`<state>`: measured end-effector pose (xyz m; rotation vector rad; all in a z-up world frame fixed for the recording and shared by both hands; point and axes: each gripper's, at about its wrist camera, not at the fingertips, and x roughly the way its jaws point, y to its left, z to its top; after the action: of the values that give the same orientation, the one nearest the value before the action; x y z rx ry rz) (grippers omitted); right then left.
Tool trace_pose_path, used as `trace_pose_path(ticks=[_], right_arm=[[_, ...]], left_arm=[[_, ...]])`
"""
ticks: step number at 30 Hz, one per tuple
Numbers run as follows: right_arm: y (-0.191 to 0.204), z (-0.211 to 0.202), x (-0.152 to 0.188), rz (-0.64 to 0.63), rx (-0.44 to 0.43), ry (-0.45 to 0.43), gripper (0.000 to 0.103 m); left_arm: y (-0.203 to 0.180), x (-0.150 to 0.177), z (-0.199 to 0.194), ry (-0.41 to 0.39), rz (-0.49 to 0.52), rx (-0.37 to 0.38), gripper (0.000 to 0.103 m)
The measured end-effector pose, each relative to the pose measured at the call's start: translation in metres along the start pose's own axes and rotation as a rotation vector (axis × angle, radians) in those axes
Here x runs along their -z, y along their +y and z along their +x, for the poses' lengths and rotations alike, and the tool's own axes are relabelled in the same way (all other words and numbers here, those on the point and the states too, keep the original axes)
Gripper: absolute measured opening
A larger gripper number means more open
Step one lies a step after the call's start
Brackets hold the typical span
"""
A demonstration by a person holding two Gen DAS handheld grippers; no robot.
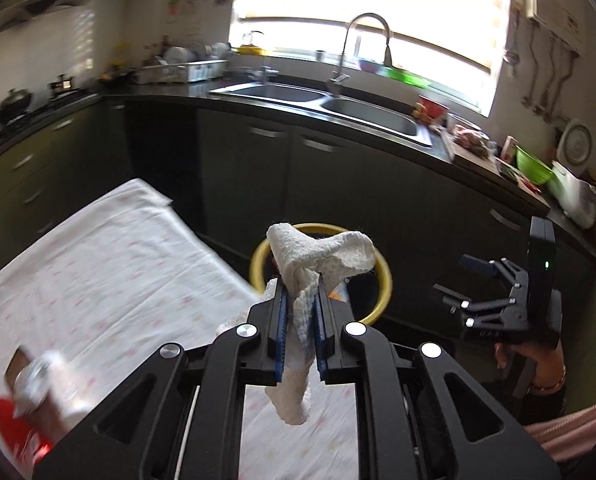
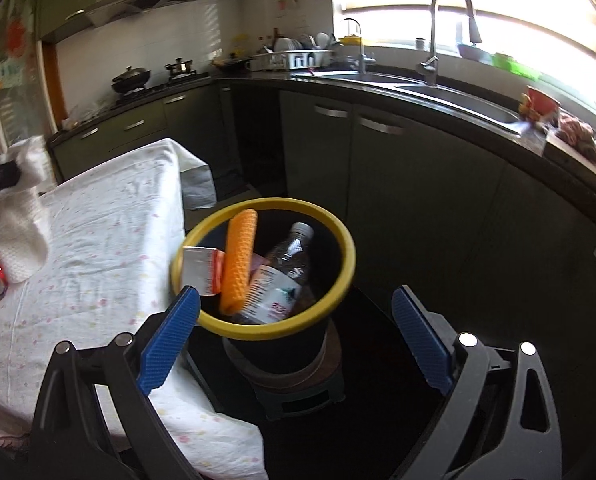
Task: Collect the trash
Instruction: 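Carry the paper towel over the bin with the left gripper, then open the left gripper over the bin and move it back to the table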
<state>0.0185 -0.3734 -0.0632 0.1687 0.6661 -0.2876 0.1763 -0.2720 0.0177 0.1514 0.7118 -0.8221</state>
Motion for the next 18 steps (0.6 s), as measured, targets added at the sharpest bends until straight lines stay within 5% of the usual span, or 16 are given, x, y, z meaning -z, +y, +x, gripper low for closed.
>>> trace_pose_path(ticks=[7, 12, 13, 15, 18], right_arm=[[-0.032, 0.009, 0.001, 0.056, 0.043, 0.012, 0.092], [-0.046, 0.013, 0.004, 0.077, 0.07, 0.036, 0.092], [-0.048, 0.015, 0.004, 0.076, 0.075, 0.043, 0.092], [-0.049, 0.017, 0.005, 0.074, 0.083, 0.055, 0.092], [-0.05, 0.019, 0.006, 0.072, 0.084, 0.062, 0.092]], left_arm=[[-0.055, -0.056, 0.106, 0.046, 0.083, 0.091, 0.013], [-0.071, -0.068, 0.188, 0.118, 0.054, 0.131, 0.018], [-0.071, -0.067, 0.2, 0.128, 0.052, 0.123, 0.023], [-0.071, -0.063, 0.232, 0.193, 0.064, 0.072, 0.066], [-0.07, -0.057, 0.248, 0.242, 0.062, 0.029, 0.076]])
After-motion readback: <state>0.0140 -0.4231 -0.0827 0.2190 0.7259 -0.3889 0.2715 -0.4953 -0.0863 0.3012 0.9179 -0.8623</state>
